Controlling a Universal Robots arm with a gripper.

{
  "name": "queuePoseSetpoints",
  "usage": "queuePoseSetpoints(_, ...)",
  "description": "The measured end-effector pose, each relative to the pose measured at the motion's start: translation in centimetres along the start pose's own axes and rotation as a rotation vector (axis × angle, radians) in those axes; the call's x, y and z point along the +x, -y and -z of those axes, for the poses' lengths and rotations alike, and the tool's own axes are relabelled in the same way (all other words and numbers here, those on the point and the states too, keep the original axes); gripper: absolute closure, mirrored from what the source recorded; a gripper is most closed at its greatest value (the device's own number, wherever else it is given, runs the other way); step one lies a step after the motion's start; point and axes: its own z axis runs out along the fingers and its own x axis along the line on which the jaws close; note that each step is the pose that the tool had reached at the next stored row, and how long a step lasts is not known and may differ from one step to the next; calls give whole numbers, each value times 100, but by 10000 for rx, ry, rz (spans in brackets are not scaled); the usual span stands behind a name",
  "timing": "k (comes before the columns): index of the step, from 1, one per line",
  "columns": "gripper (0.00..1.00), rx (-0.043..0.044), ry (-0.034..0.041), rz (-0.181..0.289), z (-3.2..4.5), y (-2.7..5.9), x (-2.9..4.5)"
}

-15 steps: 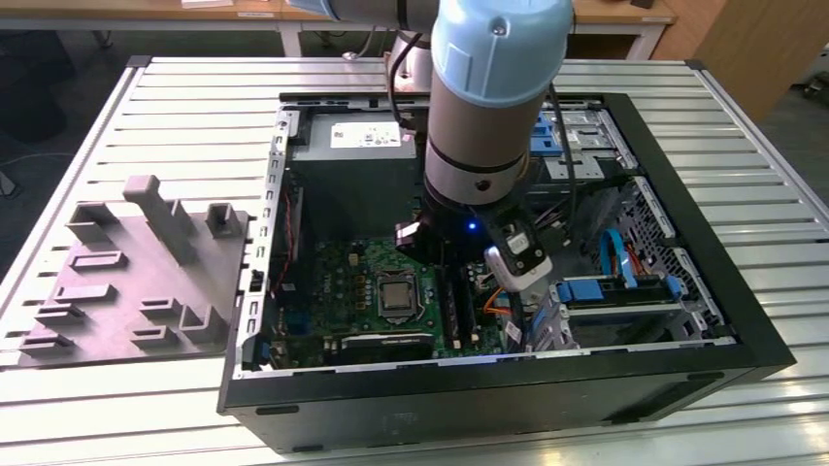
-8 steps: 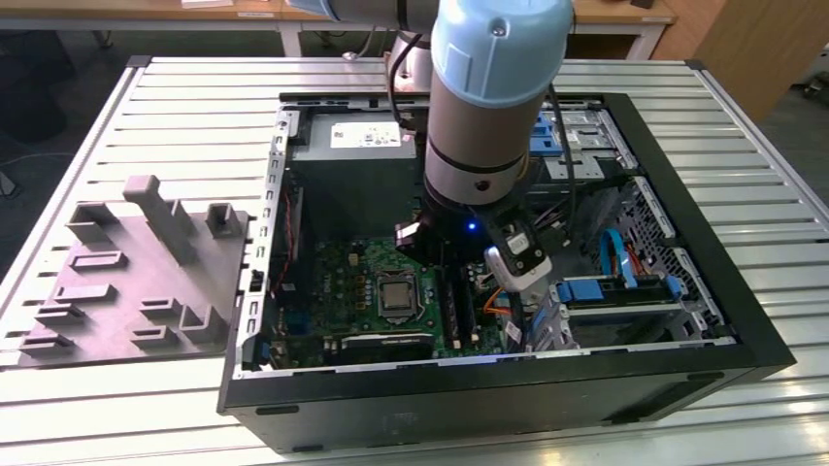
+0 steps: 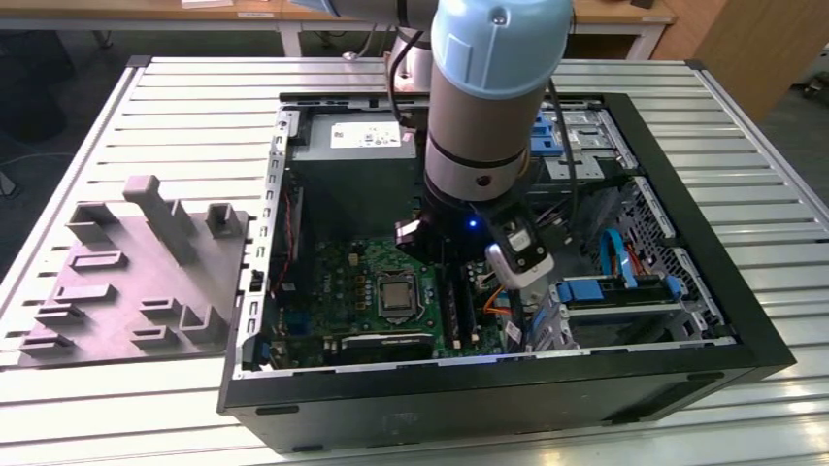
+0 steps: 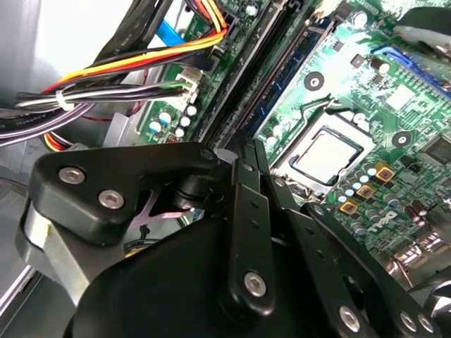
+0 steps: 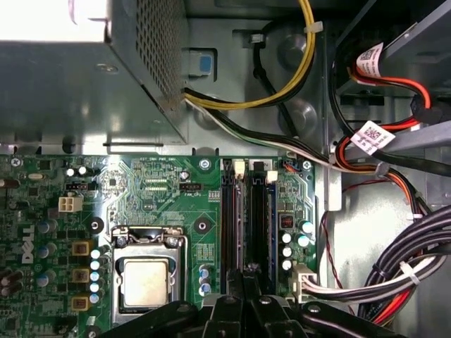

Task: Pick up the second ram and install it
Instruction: 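Insert the second ram into the second slot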

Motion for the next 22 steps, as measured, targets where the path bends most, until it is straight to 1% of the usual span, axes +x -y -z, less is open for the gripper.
queuePoseSetpoints(3, 89, 46, 0, 1, 15, -1, 0)
queuePoseSetpoints(5, 89, 58, 1, 1, 14, -1, 0)
queuePoseSetpoints(22, 89, 61, 1, 1, 3, 0, 0)
